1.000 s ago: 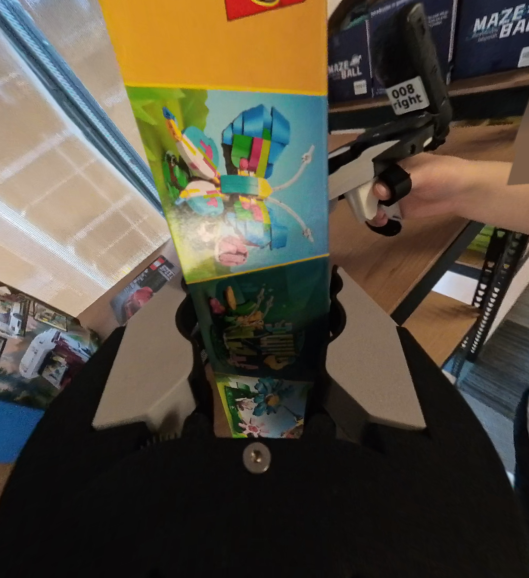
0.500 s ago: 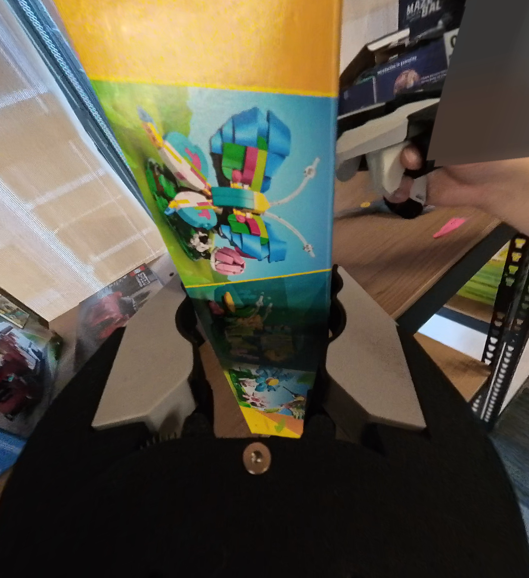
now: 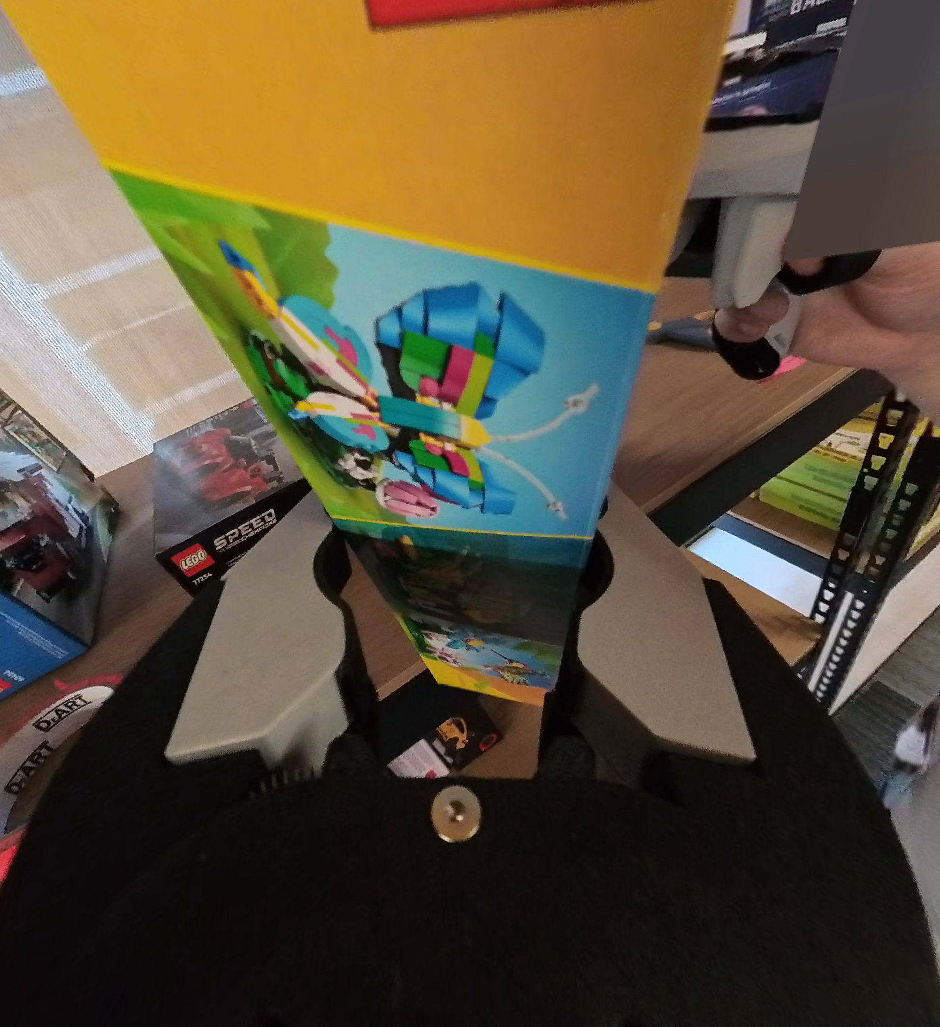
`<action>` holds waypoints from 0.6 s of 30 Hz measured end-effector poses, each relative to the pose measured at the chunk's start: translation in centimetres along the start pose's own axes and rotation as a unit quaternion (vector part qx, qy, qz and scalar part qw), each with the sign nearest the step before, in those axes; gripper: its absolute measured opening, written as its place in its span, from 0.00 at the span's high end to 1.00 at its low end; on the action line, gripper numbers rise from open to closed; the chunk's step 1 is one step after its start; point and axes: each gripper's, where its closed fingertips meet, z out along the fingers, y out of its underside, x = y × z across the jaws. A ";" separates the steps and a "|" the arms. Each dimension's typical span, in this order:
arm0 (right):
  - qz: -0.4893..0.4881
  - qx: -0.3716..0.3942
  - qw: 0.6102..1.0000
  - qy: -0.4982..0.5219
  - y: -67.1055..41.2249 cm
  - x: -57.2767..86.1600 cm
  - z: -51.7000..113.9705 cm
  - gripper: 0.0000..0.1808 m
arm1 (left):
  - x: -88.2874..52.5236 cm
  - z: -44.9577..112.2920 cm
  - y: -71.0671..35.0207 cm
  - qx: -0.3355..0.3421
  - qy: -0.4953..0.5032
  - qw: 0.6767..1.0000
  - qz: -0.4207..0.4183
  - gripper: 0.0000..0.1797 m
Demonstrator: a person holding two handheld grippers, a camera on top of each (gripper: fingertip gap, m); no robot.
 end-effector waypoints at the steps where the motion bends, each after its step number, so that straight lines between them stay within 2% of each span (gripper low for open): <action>1: -0.007 0.002 1.000 0.006 0.1 0.2 0.2 0.68 | 0.0 0.1 0.0 -0.003 -0.002 1.000 -0.001 0.53; 7: 0.031 0.029 0.999 -0.004 0.2 0.5 0.7 0.68 | -0.3 0.0 -0.1 0.000 -0.007 1.000 -0.010 0.53; 12: 0.046 0.035 0.998 -0.008 0.3 1.0 0.9 0.68 | -0.3 0.2 -0.9 0.057 -0.029 0.998 -0.008 0.52; 14: 0.051 0.031 0.998 -0.010 0.5 1.3 1.0 0.67 | -0.4 0.4 -1.3 0.080 -0.030 0.996 -0.022 0.52; 18: 0.026 -0.013 1.000 0.001 1.7 2.9 1.2 0.64 | -0.4 1.6 -2.5 0.082 -0.027 0.996 -0.033 0.53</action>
